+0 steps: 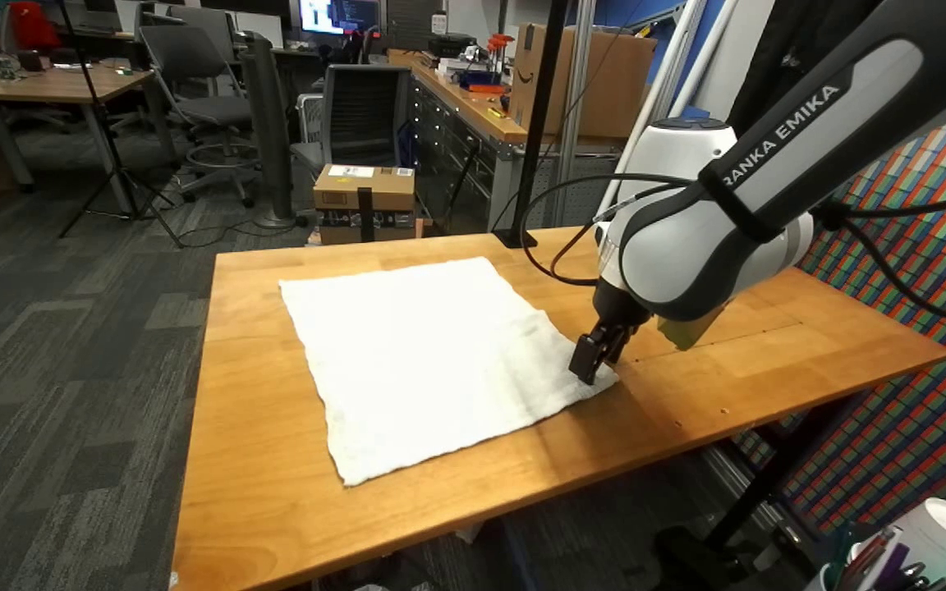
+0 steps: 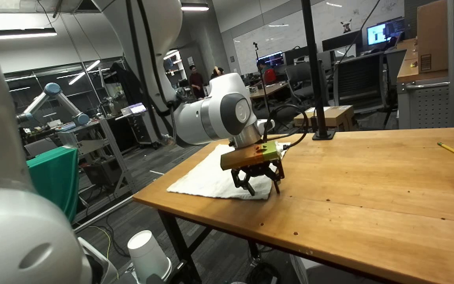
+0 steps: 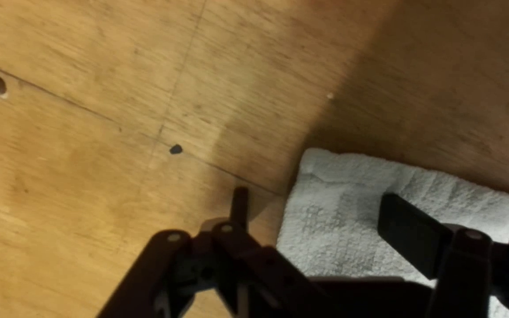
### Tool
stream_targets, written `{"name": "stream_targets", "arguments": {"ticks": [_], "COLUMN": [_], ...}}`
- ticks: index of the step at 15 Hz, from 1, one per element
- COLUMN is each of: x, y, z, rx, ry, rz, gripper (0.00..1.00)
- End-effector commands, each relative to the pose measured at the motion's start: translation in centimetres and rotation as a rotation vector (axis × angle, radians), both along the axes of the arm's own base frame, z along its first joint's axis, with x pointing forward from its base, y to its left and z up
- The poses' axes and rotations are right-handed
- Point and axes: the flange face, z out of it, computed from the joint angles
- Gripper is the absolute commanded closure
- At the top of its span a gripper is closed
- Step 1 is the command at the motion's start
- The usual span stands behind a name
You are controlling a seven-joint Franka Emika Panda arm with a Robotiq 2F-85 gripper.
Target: Fold the white towel on the table.
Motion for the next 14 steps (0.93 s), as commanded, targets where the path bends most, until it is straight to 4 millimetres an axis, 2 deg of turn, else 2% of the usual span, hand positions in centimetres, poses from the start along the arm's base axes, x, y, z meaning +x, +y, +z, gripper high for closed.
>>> {"name": "stream_targets", "arguments": {"ticks": [1, 6, 9, 11, 14], "x": [0.0, -0.5, -0.8, -0.8, 0.3], "y": [-0.4, -1.1, -0.9, -0.8, -0.3], "z": [0.2, 1.0, 1.4, 1.9, 3.4], "rx": [-0.012, -0.039, -0.052, -0.066, -0.101], "ry": [-0.019, -0.025, -0.022, -0.025, -0.043], "rz": [0.005, 0.029, 0.052, 0.065, 0.098], "gripper": [0.55, 0.92, 0.99, 0.95, 0.96]}}
